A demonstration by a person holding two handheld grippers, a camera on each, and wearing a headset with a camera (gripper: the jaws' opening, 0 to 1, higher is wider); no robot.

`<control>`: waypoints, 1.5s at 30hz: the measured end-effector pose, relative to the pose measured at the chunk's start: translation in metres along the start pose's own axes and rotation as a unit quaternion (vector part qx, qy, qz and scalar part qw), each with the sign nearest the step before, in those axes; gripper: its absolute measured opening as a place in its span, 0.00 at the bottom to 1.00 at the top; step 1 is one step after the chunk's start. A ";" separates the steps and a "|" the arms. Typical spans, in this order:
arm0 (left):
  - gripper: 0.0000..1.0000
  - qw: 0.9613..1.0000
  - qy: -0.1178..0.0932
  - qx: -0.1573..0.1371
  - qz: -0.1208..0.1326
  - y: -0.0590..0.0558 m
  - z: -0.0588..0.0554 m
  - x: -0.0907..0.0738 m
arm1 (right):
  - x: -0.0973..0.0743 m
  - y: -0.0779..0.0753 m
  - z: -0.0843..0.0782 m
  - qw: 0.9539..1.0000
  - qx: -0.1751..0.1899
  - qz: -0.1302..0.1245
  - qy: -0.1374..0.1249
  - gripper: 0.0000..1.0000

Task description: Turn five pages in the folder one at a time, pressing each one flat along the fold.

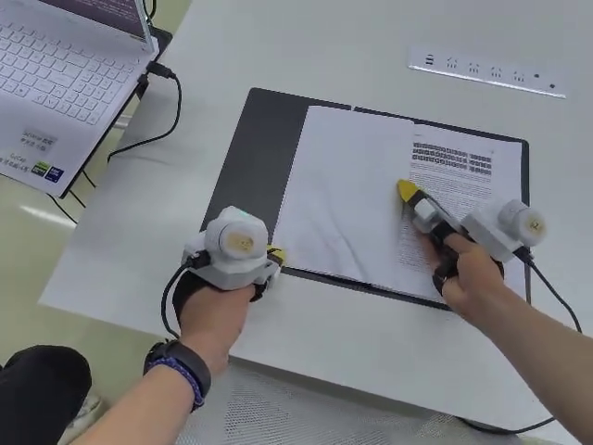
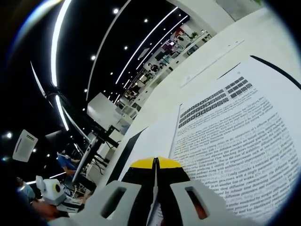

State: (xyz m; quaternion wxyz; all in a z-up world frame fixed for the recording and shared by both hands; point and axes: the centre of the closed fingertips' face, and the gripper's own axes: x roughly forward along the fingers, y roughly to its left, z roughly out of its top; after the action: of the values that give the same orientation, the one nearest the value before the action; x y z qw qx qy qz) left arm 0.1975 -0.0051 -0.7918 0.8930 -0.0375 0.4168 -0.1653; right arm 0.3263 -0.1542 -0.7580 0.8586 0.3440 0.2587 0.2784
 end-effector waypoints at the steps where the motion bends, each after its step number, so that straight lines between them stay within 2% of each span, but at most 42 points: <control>1: 0.00 1.000 -0.001 -0.001 0.000 0.000 0.000 0.000 | -0.004 0.000 -0.002 1.000 0.003 0.001 -0.002 0.00; 16: 0.00 1.000 -0.005 0.001 0.001 0.000 0.000 0.000 | -0.040 0.013 -0.039 0.999 -0.009 0.021 0.031 0.00; 29: 0.00 1.000 -0.013 0.008 0.000 -0.001 0.001 -0.002 | -0.059 0.009 -0.061 0.999 -0.007 0.028 0.046 0.00; 45: 0.00 1.000 -0.016 0.008 0.001 -0.001 0.001 -0.002 | -0.081 0.014 -0.083 0.997 -0.011 0.031 0.073 0.00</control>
State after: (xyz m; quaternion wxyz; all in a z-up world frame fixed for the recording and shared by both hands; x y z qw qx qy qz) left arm 0.1968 -0.0053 -0.7900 0.9000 -0.0327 0.4015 -0.1666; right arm 0.2114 -0.1616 -0.7793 0.8321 0.3208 0.3072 0.3321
